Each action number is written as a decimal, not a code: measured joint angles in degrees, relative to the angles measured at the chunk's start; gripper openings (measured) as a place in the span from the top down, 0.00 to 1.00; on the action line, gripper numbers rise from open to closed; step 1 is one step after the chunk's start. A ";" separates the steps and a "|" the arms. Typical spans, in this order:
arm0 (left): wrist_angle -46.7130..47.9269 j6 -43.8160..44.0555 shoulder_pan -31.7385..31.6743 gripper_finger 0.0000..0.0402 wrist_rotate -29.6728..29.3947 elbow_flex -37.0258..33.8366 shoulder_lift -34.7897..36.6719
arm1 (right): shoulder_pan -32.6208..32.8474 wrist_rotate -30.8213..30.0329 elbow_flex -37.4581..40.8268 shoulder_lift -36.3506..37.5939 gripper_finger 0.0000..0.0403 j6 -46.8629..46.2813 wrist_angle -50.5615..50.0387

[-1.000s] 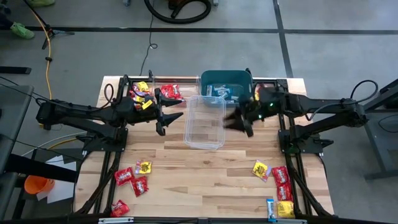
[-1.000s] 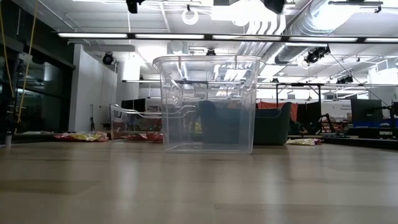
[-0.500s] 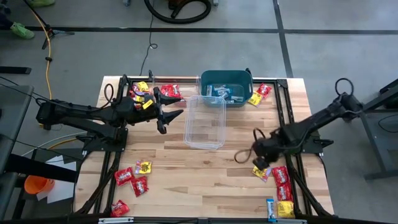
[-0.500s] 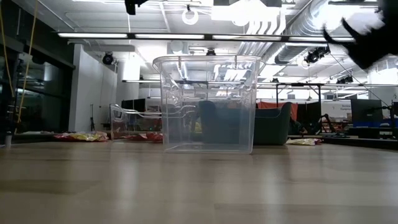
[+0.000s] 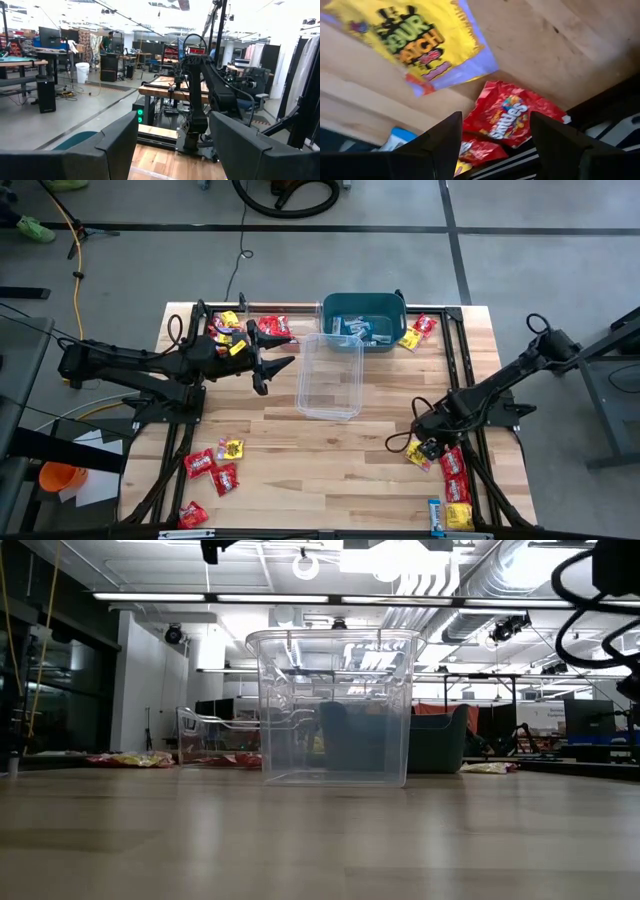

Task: Sort candy
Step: Put the red candy into the transparent bin

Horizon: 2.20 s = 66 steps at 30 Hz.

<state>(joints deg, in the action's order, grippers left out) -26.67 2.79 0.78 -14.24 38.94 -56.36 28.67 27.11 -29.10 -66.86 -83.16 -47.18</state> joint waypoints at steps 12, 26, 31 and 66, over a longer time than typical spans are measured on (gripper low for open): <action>0.32 0.01 0.00 0.42 -0.02 0.00 0.00 | 0.00 0.64 -0.03 -13.29 0.44 9.06 0.96; 0.34 0.00 0.00 0.42 -0.07 0.00 0.00 | 0.00 1.85 -0.24 -18.82 0.74 15.52 -0.37; 0.34 -0.88 0.00 0.42 -0.09 0.00 0.00 | 0.02 1.41 -0.28 -18.87 0.96 15.99 -0.50; -0.55 -0.42 -1.14 0.42 -2.95 0.00 2.30 | -31.28 -21.41 -39.34 -6.36 1.00 77.12 26.73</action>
<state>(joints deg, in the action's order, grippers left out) -27.22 2.37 -0.36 -17.19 38.94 -54.06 -2.62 5.70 -68.45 -73.22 -6.04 -20.45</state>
